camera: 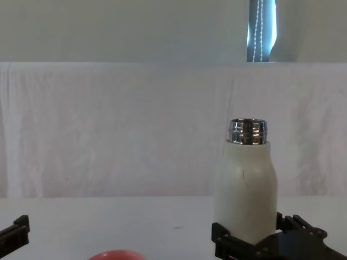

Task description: Grasp the thermos with one hand and pour water into the cup lid.

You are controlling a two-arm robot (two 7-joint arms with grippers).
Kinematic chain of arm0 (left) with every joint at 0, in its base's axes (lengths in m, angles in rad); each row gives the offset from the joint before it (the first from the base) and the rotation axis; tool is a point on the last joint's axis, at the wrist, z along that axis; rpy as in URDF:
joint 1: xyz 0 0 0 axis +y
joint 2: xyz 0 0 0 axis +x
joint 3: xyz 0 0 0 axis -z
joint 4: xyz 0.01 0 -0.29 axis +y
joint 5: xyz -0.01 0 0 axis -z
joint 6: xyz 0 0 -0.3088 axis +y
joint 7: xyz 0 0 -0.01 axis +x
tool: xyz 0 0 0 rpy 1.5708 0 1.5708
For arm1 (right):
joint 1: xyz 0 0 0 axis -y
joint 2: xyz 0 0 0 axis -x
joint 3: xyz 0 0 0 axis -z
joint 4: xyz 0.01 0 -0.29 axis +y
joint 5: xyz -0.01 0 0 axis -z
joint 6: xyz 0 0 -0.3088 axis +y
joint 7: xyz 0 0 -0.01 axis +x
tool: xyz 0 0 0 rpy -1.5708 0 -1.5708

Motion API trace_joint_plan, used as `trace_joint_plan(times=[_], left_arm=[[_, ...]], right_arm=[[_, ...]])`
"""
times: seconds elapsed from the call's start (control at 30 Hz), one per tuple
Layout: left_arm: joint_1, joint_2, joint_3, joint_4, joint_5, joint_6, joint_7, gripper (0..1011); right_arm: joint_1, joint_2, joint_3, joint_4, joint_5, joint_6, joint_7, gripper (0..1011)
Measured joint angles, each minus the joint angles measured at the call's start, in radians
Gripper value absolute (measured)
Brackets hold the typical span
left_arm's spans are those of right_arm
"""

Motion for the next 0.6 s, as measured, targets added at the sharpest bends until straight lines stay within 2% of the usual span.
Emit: trace_joint_plan(times=[0.6], left_arm=[[0.0,0.0,0.0,0.0,0.0,0.0,0.0,1001]], right_arm=[[0.004,-0.001,-0.003,0.002,0.0,-0.001,0.001,1004]])
